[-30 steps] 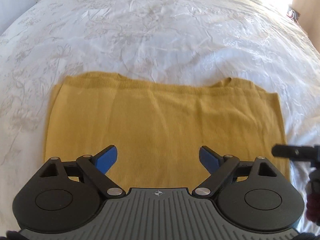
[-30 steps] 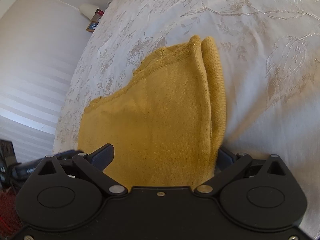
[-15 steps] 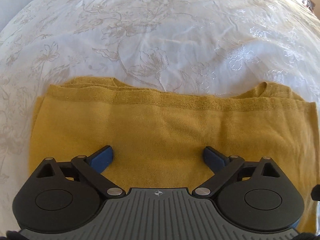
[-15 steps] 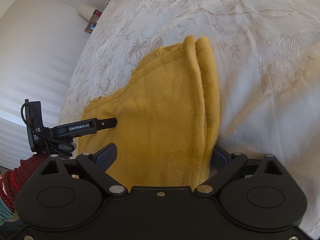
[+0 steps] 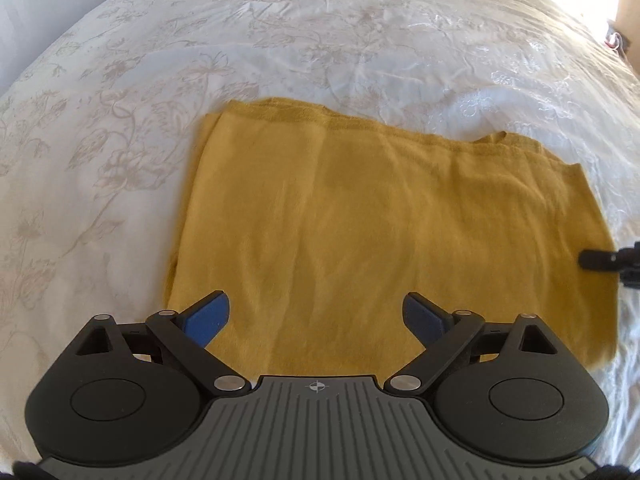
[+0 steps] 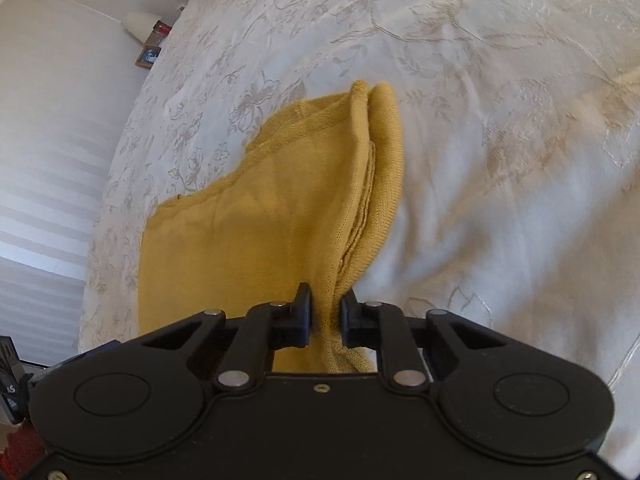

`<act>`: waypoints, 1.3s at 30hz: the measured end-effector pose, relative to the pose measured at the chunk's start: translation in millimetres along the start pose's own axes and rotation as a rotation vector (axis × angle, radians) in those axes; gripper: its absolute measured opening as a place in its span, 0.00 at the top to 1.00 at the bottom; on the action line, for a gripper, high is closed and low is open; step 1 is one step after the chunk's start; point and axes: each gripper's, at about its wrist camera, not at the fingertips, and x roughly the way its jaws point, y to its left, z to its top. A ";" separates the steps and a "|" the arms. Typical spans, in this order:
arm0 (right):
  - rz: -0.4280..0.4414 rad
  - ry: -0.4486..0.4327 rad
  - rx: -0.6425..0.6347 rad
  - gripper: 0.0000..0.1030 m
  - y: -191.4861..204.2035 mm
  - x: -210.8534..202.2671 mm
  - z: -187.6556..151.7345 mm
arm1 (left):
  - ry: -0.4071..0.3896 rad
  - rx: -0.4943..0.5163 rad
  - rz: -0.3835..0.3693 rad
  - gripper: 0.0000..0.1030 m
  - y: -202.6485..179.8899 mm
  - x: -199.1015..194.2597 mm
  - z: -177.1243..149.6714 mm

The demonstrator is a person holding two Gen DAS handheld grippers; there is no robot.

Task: Fold small clothes
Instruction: 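Fold the grasped side edge over the sweater with the right gripper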

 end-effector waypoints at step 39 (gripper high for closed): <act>-0.129 0.141 -0.300 0.80 291.0 171.6 -47.9 | 0.071 -0.053 -0.121 0.08 210.8 29.1 11.1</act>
